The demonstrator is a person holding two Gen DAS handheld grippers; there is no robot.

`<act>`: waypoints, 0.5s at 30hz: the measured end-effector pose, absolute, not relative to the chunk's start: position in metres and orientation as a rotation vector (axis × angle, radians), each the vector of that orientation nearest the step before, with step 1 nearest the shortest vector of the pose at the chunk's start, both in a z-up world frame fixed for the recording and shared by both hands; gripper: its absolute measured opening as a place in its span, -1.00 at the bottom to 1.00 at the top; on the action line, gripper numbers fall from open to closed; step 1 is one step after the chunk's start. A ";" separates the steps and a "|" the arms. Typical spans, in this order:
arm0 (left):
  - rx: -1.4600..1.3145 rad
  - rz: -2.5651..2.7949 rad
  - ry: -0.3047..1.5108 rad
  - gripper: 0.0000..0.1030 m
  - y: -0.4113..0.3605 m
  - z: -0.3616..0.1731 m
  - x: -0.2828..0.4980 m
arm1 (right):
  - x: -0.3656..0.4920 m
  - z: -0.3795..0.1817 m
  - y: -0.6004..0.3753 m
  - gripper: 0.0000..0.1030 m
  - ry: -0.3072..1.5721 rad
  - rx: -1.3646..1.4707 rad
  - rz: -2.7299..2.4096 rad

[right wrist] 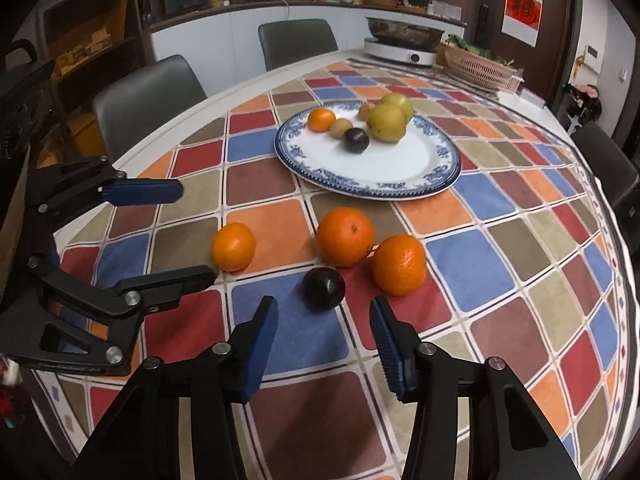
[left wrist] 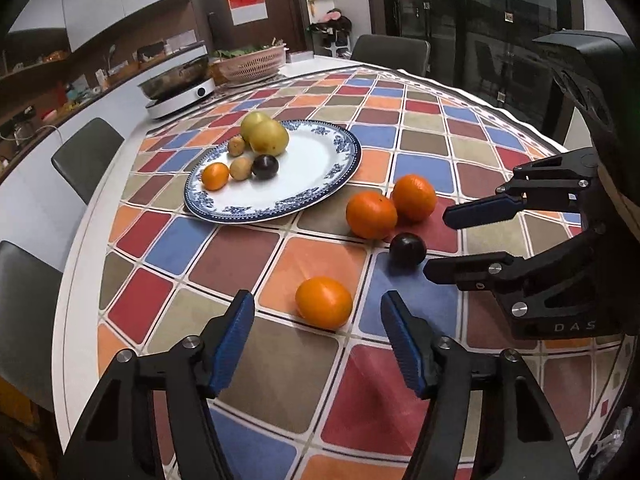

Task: Organize fruits
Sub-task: 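Move both grippers back toward the loose oranges and second plum, then grasp an orange with the left gripper while the right gripper grasps the dark plum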

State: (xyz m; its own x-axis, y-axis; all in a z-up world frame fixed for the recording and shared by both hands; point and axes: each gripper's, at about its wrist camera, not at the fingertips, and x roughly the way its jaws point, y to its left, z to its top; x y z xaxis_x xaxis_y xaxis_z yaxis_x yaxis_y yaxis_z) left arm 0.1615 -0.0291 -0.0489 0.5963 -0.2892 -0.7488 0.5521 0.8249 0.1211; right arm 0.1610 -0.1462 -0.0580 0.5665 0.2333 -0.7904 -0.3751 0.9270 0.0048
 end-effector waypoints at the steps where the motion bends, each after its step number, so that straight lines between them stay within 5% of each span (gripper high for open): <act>1: 0.362 -0.501 0.799 0.19 -0.031 -0.052 0.164 | 0.163 -0.060 -0.146 -0.16 0.908 -0.171 0.365; 15: 0.314 -0.509 0.878 -0.12 -0.036 -0.073 0.185 | 0.182 -0.074 -0.144 -0.25 0.947 -0.138 0.378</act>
State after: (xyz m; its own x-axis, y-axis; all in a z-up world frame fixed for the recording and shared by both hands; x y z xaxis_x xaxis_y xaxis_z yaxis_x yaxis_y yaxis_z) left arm 0.1847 -0.0357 -0.0732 0.5314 -0.2927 -0.7949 0.5439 0.8373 0.0552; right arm 0.1818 -0.1436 -0.0741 0.5245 0.2553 -0.8122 -0.3745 0.9259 0.0493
